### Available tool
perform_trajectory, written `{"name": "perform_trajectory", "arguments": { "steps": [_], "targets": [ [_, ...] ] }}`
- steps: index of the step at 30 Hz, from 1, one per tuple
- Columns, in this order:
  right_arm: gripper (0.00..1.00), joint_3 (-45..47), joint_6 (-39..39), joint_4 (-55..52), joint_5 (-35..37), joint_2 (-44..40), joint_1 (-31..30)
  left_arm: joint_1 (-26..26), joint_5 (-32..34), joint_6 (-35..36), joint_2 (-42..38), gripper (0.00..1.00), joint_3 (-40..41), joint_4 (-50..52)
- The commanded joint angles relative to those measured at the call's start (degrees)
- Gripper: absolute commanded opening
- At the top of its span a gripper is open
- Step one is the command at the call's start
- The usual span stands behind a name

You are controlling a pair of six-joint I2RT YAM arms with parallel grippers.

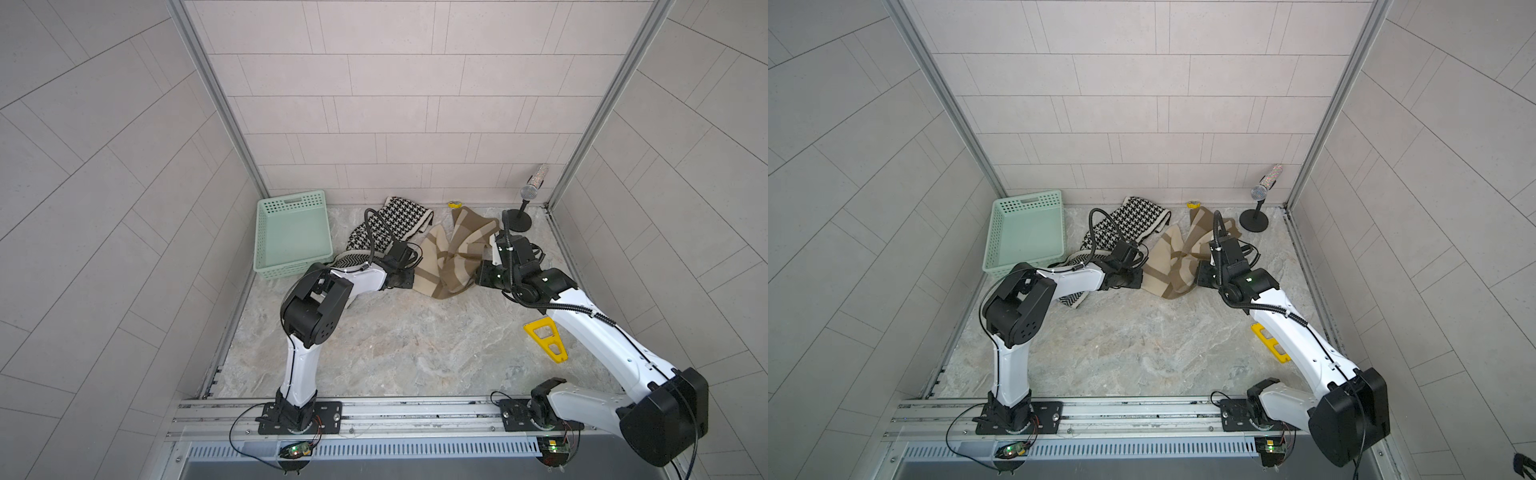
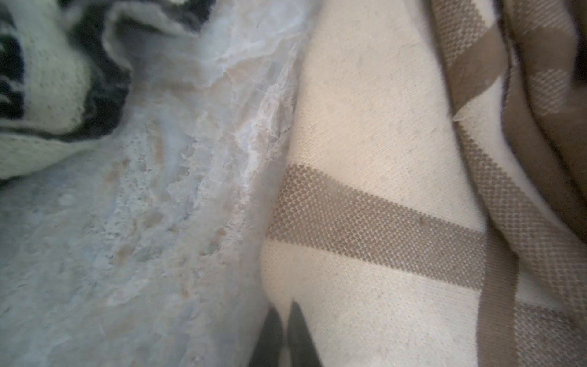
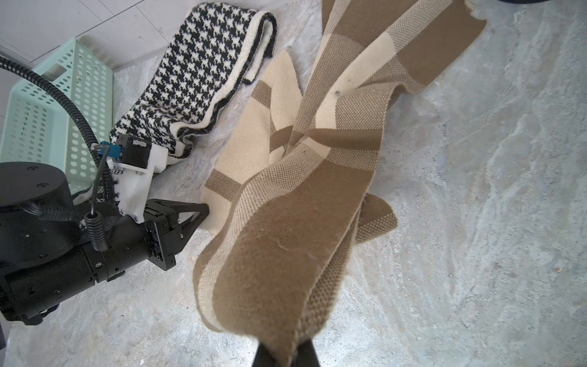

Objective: Roll up the scarf and place it into the basket
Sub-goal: Flatten out the scarf at the center of the board.

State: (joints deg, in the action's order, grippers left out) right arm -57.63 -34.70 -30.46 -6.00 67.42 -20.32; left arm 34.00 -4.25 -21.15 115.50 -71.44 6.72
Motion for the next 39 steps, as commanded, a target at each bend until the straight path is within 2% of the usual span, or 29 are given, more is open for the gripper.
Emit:
{"name": "perform_trajectory", "arguments": {
  "steps": [1, 8, 9, 12, 13, 15, 17, 22, 28, 30, 34, 39],
  "targets": [
    [0.0, 0.5, 0.0, -0.9, 1.8, -0.8, 0.6, -0.3, 0.0, -0.6, -3.5, 0.0, 3.3, 5.7],
    [0.0, 4.7, 0.7, -3.0, 1.9, -1.4, 0.5, -1.2, 14.0, -2.1, -30.3, 0.0, 12.6, 18.5],
    [0.03, 5.8, 0.6, -2.8, 1.0, -1.5, 0.6, -1.2, 15.9, -2.3, -34.1, 0.0, 13.6, 20.8],
    [0.38, 8.7, 0.5, -2.0, -1.1, -1.9, 0.5, -1.2, 20.6, -4.3, -44.2, 0.0, 16.8, 26.3],
    [0.47, 9.4, 0.8, -1.9, -1.1, -2.0, 0.5, -1.2, 21.8, -4.7, -47.5, 0.0, 18.0, 27.6],
    [0.59, 9.7, 2.6, -2.4, -0.6, -2.1, 0.9, -1.2, 24.3, -5.5, -53.7, 0.0, 20.0, 29.1],
    [0.64, 9.1, 4.0, -3.5, -0.4, -1.6, 2.6, -1.2, 27.3, -6.4, -59.6, 0.0, 20.7, 31.2],
    [0.62, 5.8, 6.5, -4.0, -3.7, 3.8, 13.6, -1.2, 34.9, -5.9, -69.9, 0.0, 18.2, 36.3],
    [0.58, -3.4, 7.9, -1.7, -2.6, 17.0, 21.8, -1.1, 40.0, -4.4, -73.1, 0.0, 15.5, 38.4],
    [0.56, -8.0, 9.1, -1.9, -4.0, 22.5, 23.0, -1.2, 41.7, -4.1, -73.6, 0.0, 15.2, 38.5],
    [0.52, -16.5, 10.7, -2.0, -2.0, 34.0, 23.2, -1.2, 43.2, -3.8, -75.1, 0.0, 16.1, 36.6],
    [0.5, -23.6, 12.0, -1.0, -2.7, 44.0, 23.1, -1.2, 43.5, -3.3, -75.7, 0.0, 16.9, 34.7]
  ]
}}
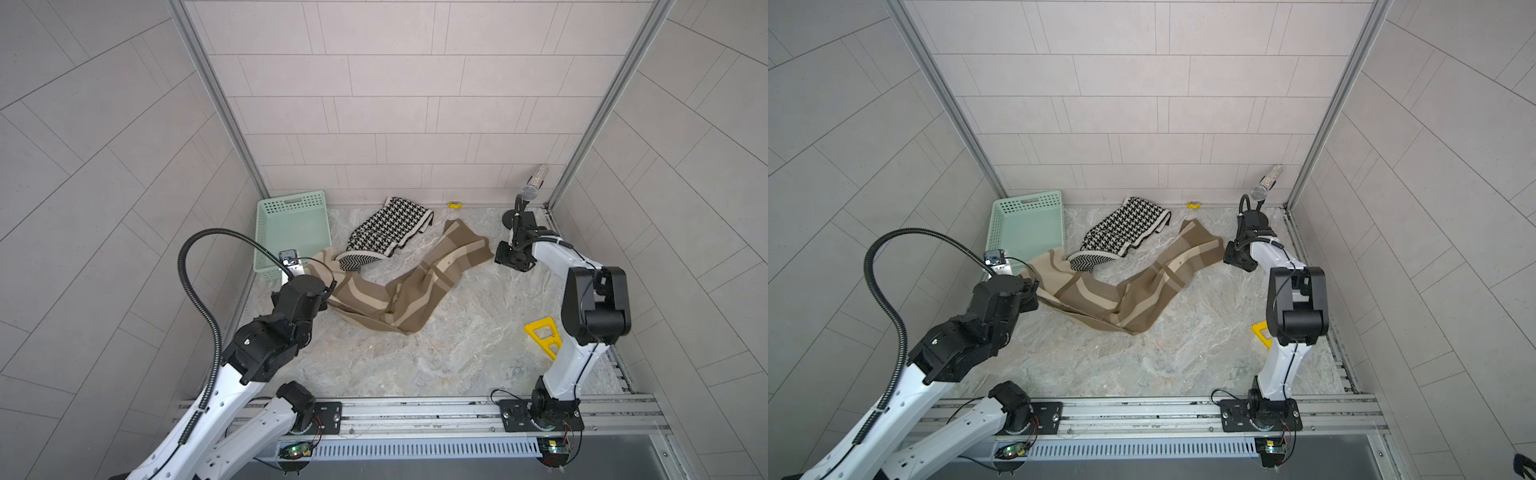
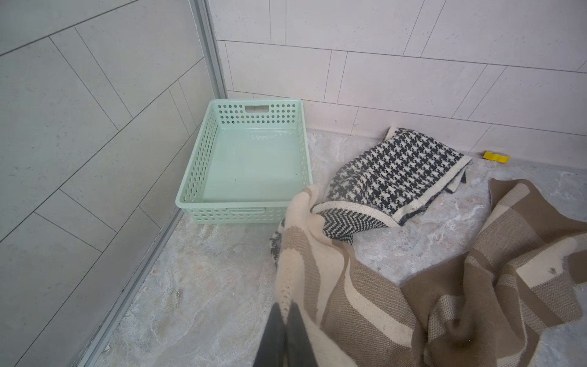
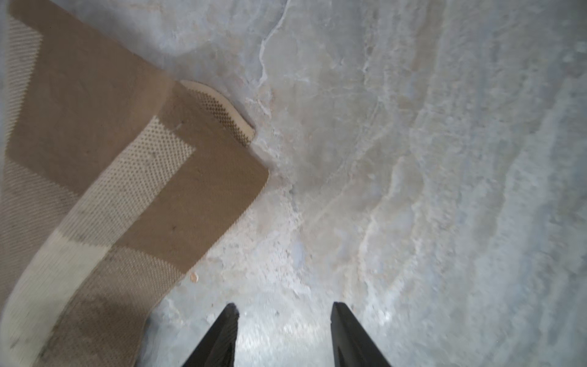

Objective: Roll up the scarf and place it into the basket
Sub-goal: Flatten out the scarf at the center of the board.

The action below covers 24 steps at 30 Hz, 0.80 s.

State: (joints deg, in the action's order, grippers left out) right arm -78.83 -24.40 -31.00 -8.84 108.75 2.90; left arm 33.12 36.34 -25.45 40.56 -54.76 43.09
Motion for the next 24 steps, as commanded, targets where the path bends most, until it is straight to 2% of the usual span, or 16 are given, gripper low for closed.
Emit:
{"name": "perform_trajectory", "arguments": {
  "steps": [1, 7, 12, 19, 24],
  "targets": [
    [0.51, -3.4, 2.0, -0.3, -0.2, 3.8, -0.1, -0.3, 3.0, 1.1, -0.7, 0.0, 0.1, -1.7],
    [0.53, -9.7, 5.1, -2.3, 0.7, 10.3, -0.7, -0.3, 3.7, 2.5, -0.3, 0.0, 0.3, -2.6],
    [0.59, -14.8, 7.3, -4.2, 1.6, 14.7, -2.4, -0.3, 4.0, 3.3, 0.3, 0.0, 0.8, -4.1],
    [0.59, -23.2, 9.7, -8.5, 5.3, 19.9, -3.3, -0.3, 4.0, 3.7, 0.7, 0.0, 1.7, -5.3],
    [0.64, -27.4, 12.0, -10.4, 5.8, 22.6, -3.3, -0.3, 4.2, 3.9, 1.0, 0.0, 2.0, -5.8]
  ]
}}
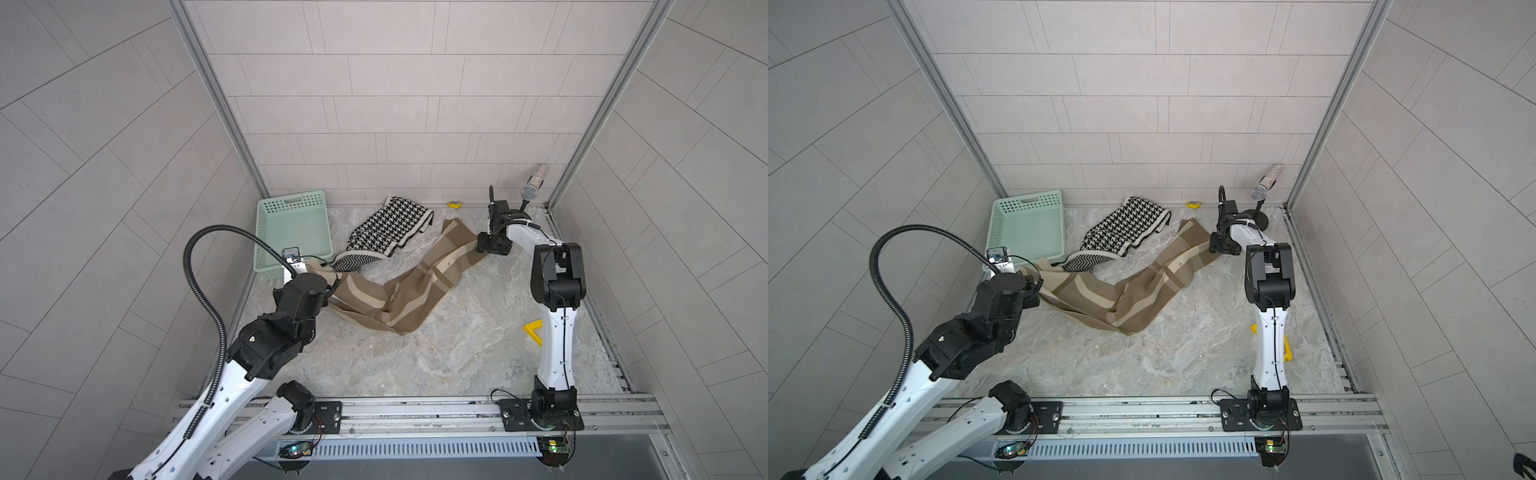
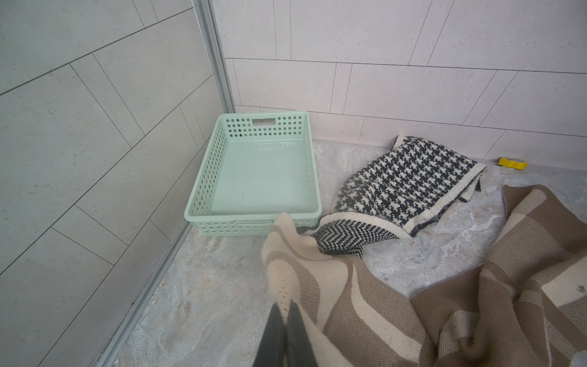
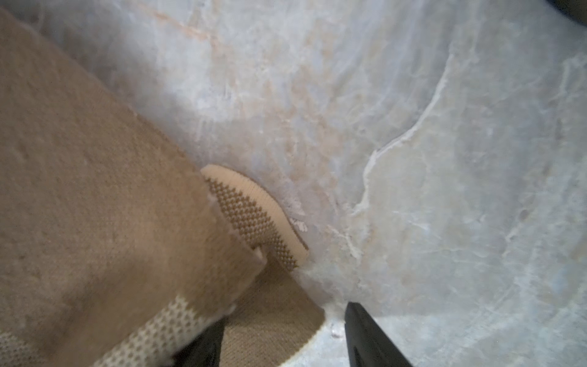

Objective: Roll up the scarf and place it into the basket
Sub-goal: Flatten out the scarf at the center of the board.

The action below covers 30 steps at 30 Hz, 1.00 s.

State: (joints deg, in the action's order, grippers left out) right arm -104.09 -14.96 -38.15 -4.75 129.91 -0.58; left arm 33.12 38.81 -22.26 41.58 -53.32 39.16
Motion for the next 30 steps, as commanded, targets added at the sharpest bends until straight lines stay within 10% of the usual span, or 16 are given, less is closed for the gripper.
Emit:
{"name": "perform_trajectory", "arguments": {
  "steps": [1, 19, 30],
  "targets": [
    [0.63, -2.6, 3.0, -3.4, 1.4, 1.8, 0.2, -0.3, 1.9, 0.8, 0.0, 0.0, 0.6, -1.9],
    [0.41, -8.3, 6.9, -8.6, -2.8, 7.4, -0.5, -0.4, 2.1, 0.4, 0.5, 0.0, 1.0, -2.3],
    [0.0, -11.1, 7.0, -12.5, -0.9, 8.5, -0.6, -0.6, 2.2, 0.4, 0.9, 0.0, 1.3, -2.8]
  ]
}}
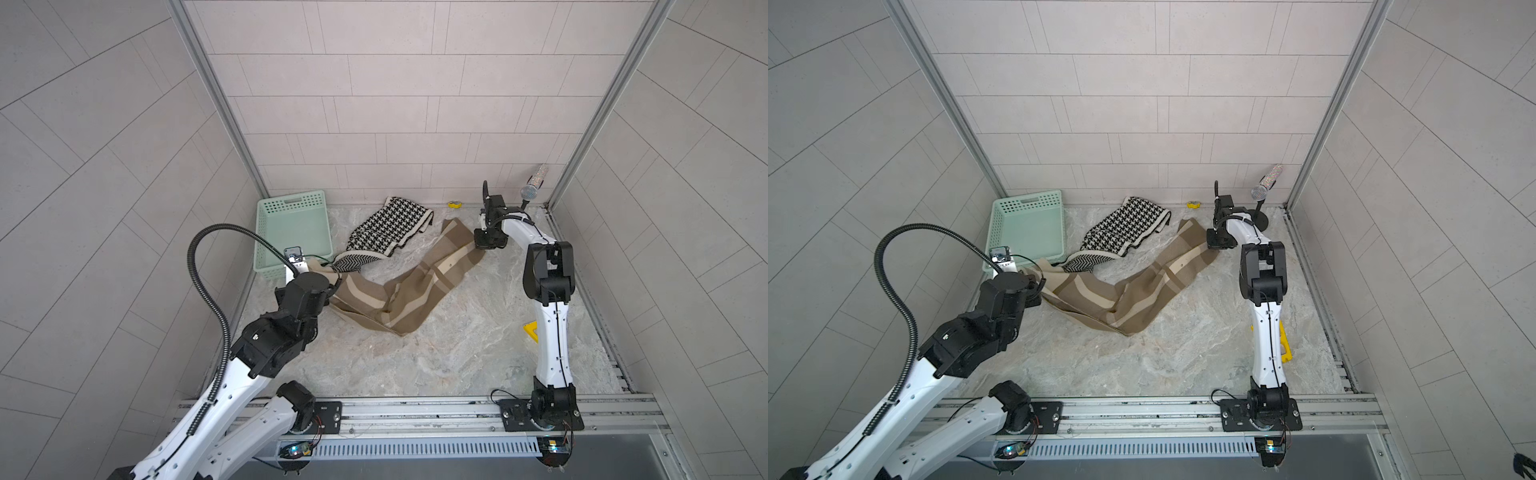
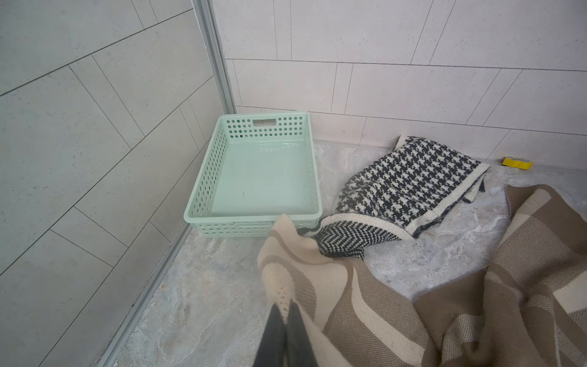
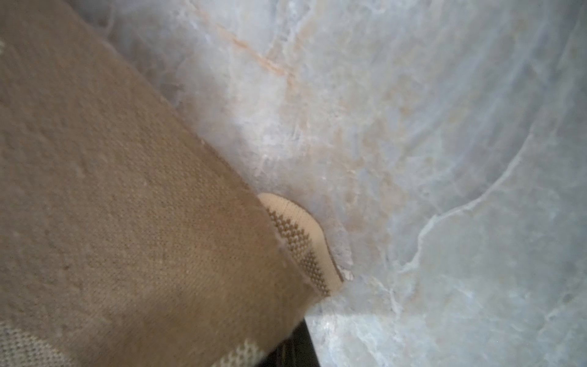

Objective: Roll up the scarf and place it into the basket
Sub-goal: Flatten out the scarf at the center of the board.

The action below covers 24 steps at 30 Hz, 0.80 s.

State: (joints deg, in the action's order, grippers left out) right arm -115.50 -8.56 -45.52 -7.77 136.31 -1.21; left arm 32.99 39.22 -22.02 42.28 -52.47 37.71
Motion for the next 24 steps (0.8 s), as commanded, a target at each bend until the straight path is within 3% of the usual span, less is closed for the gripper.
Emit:
{"name": "perform_trajectory", "arguments": {
  "steps": [1, 7, 13, 20, 24],
  "targets": [
    [0.0, 0.2, 0.3, -5.6, 2.7, 1.0, 0.0, -0.6, 1.7, 0.2, 0.4, 0.0, 0.2, -1.3],
    [0.0, 5.4, -2.3, -7.8, 10.6, -13.0, 0.2, -2.9, 3.6, 3.1, 1.8, 0.0, -4.2, 0.4],
    [0.0, 10.8, -5.4, -12.7, 18.5, -26.2, 2.2, -10.1, 3.6, 7.7, 1.8, 0.0, -10.3, 0.8],
    [0.0, 14.1, -4.4, -13.9, 26.1, -36.6, 6.3, -20.5, -4.1, 9.4, 6.9, 0.0, -17.6, 2.5],
    [0.0, 14.8, -3.0, -10.3, 25.8, -38.8, 8.9, -23.9, -9.1, 8.8, 10.4, 0.0, -20.0, 1.4]
  ]
}}
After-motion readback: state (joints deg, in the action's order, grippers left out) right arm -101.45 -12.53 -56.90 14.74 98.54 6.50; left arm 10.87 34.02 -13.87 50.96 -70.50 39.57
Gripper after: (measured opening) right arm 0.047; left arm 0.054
